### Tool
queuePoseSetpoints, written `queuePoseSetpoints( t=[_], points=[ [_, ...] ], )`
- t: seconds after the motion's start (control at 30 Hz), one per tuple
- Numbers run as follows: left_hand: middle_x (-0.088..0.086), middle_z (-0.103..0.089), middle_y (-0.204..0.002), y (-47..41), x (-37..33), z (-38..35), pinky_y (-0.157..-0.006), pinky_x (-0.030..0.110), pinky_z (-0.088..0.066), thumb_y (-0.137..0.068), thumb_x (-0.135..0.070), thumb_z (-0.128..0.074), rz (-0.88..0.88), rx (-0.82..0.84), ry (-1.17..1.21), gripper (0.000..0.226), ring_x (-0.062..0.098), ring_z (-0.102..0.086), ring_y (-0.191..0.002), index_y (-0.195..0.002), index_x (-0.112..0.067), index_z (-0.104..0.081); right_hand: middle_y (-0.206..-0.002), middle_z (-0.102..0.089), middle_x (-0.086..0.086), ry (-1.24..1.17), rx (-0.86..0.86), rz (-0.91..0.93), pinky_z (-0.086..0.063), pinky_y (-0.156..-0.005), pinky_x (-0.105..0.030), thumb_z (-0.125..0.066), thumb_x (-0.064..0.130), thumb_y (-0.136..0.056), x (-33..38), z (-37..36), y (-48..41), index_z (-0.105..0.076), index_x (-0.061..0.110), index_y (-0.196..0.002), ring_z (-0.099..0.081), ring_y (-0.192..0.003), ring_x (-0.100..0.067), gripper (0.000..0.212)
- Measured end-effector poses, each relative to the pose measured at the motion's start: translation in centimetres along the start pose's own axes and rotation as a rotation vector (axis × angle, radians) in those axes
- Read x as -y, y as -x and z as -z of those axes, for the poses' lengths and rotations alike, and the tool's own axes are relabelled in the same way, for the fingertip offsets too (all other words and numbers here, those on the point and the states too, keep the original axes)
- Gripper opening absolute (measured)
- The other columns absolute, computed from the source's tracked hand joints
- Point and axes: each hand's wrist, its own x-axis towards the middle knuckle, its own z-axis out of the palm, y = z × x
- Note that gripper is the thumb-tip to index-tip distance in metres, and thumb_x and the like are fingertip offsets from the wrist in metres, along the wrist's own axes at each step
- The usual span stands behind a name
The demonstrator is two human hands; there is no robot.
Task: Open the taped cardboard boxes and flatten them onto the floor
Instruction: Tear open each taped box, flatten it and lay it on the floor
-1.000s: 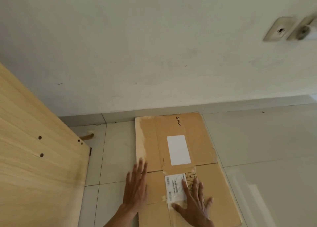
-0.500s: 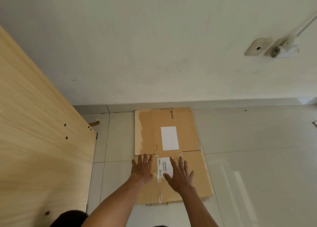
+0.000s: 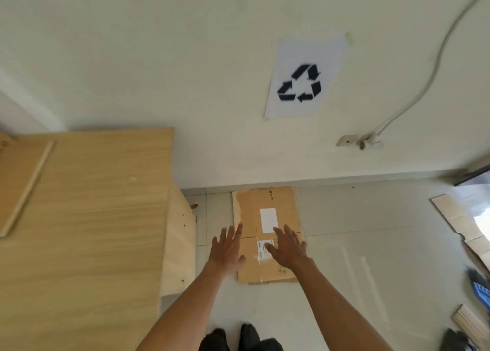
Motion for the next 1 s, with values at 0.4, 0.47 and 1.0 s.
queuePoseSetpoints(
  t=[0.4,0.47,1.0],
  points=[
    [0.007,-0.015,-0.167,18.9,16.2,16.7,-0.120,0.049,-0.025,-0.093,-0.043,-0.056,0.196,-0.284,0.120,0.094,0.028,-0.015,-0.154,-0.161,-0.021,0.005,-0.159,-0.035,-0.012,0.074,0.006,0.340,-0.032,-0.115,-0.041,-0.048,0.052,-0.101,23.9,9.7,11.0,-0.030,0.013,-0.156,-0.034,-0.146,-0.029,0.070],
    [0.006,-0.016,-0.167,21.9,21.1,17.4,-0.120,0.049,-0.026,-0.094,-0.044,-0.056,0.260,-0.314,0.153,0.094,0.028,-0.016,-0.153,-0.161,-0.021,0.005,-0.160,-0.035,-0.012,0.093,0.031,0.403,-0.032,-0.116,-0.041,-0.047,0.053,-0.101,29.3,8.3,12.1,-0.030,0.013,-0.156,-0.033,-0.147,-0.029,0.070],
    [0.009,-0.022,-0.164,40.4,55.7,21.0,-0.115,0.045,-0.035,-0.093,-0.044,-0.061,0.485,-0.552,0.393,0.093,0.029,-0.022,-0.151,-0.161,-0.015,-0.005,-0.157,-0.040,-0.014,-0.202,0.154,0.585,-0.038,-0.103,-0.032,-0.056,0.049,-0.098,66.4,-6.9,20.5,-0.024,0.014,-0.158,-0.042,-0.142,-0.030,0.076]
  ],
)
